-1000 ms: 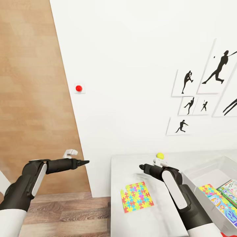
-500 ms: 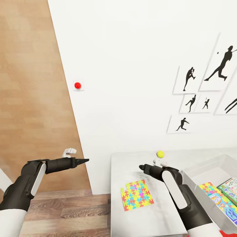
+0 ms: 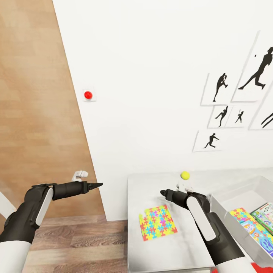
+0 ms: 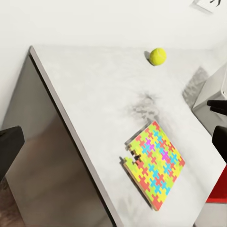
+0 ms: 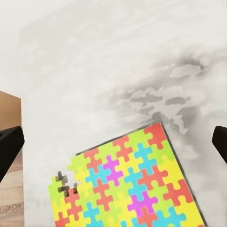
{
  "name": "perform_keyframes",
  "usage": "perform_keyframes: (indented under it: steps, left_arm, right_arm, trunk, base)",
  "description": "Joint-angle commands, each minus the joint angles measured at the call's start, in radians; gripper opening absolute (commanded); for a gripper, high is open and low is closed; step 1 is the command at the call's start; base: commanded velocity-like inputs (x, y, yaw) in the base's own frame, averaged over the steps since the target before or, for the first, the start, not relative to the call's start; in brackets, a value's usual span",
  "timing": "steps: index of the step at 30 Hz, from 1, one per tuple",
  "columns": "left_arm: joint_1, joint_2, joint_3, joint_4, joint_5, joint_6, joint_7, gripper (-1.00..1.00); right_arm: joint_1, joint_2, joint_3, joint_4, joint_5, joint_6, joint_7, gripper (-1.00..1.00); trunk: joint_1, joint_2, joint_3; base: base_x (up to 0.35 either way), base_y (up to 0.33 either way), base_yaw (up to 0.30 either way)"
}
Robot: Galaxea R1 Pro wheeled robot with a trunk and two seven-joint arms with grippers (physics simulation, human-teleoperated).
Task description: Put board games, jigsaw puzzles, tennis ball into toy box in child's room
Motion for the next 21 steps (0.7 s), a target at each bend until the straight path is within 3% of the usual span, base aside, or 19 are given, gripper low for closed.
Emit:
perform_keyframes:
  steps: [1, 21]
  left_arm:
    - [-0.001, 0.000, 0.000, 0.000, 0.002, 0.005, -0.002, 1.00]
    - [-0.001, 0.000, -0.002, 0.000, 0.002, 0.005, -0.002, 1.00]
  right_arm:
    - [-0.001, -0.001, 0.002, -0.001, -0.010, 0.001, -0.010, 1.00]
    - [-0.001, -0.001, 0.003, 0.000, -0.010, 0.001, -0.010, 1.00]
  trunk:
    - [0.001, -0.002, -0.004]
    - [0.001, -0.002, -0.036]
  base:
    - [0.000, 0.000, 0.000]
    - [0.000, 0.000, 0.000]
